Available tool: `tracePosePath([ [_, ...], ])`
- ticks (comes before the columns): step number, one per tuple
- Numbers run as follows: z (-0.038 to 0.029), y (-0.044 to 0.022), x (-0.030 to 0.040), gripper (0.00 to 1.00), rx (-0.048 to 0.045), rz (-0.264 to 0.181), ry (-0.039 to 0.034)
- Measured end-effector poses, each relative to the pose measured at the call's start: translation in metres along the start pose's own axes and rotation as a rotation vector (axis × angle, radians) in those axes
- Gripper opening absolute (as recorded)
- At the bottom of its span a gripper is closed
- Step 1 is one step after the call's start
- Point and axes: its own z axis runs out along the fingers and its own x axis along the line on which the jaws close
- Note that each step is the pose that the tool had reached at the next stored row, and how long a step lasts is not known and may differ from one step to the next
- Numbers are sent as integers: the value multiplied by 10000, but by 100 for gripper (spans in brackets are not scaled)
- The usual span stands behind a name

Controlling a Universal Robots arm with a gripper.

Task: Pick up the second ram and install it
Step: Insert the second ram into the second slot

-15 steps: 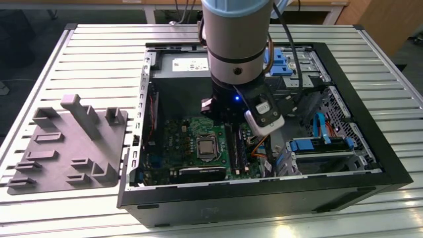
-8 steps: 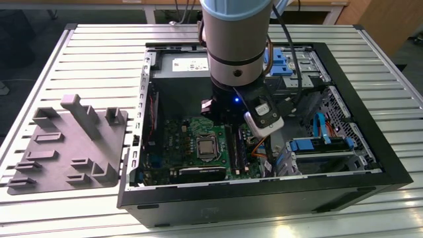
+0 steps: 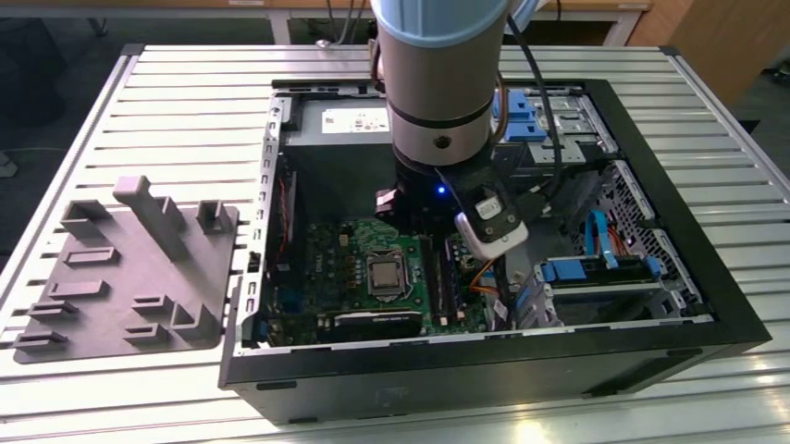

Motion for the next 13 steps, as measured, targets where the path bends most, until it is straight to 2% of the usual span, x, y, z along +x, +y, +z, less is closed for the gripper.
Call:
tracePosePath([
  [4,28,0,3,12,-3,-48,2],
  [13,36,0,4,12,-4,-74,4],
])
